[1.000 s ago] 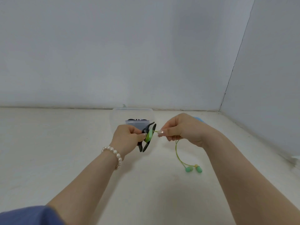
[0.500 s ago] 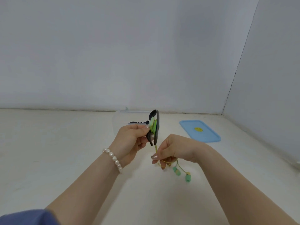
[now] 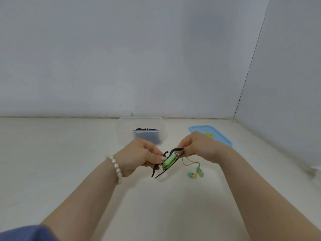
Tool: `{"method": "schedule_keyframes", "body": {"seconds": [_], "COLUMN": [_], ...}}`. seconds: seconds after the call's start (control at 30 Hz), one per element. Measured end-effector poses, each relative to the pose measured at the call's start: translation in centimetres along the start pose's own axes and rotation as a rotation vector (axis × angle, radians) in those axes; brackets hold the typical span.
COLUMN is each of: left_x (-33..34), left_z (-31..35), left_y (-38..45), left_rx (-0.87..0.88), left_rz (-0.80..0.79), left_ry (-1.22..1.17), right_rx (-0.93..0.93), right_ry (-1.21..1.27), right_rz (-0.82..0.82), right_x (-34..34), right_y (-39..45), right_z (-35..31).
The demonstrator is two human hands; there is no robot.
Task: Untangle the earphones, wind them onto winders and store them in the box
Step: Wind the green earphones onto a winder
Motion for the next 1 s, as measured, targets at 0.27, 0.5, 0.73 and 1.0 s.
{"method": "schedule_keyframes", "body": {"seconds": [0.27, 0.5, 0.73, 1.0], "left_x": [-0.9, -2.9, -2.9, -1.3], "left_z": [-0.1, -0.2, -0.6, -1.0], "left_y": [0.4, 0.8, 0.3, 0.8], "left_rx": [0.024, 0.084, 0.048, -0.027], "left_rz": [0.096, 0.402, 0.443, 0.221], "left_ry": [0.117, 0.089, -0.423, -0.744], "right_rx": [0.076, 0.026, -0.093, 0.024], "right_ry": [0.063, 0.216, 0.166, 0.253], "right_rz": [-0.103, -0.035, -0.052, -0.274], "right_x": [-0.4, -0.2, 3.6, 6.3], "right_y": [-0.4, -0.2, -0.5, -0.4], "right_z": [0.6, -1.5, -4.6, -3.0]}}
Point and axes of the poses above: each hand's wrist, its own y-axis towards the middle knuckle, its own x-axis out of the palm, z = x × y, the point moved 7 cm from there along y, towards the middle knuckle, and after that the axes turned 1 degree about -x, right-handed, at the moved point
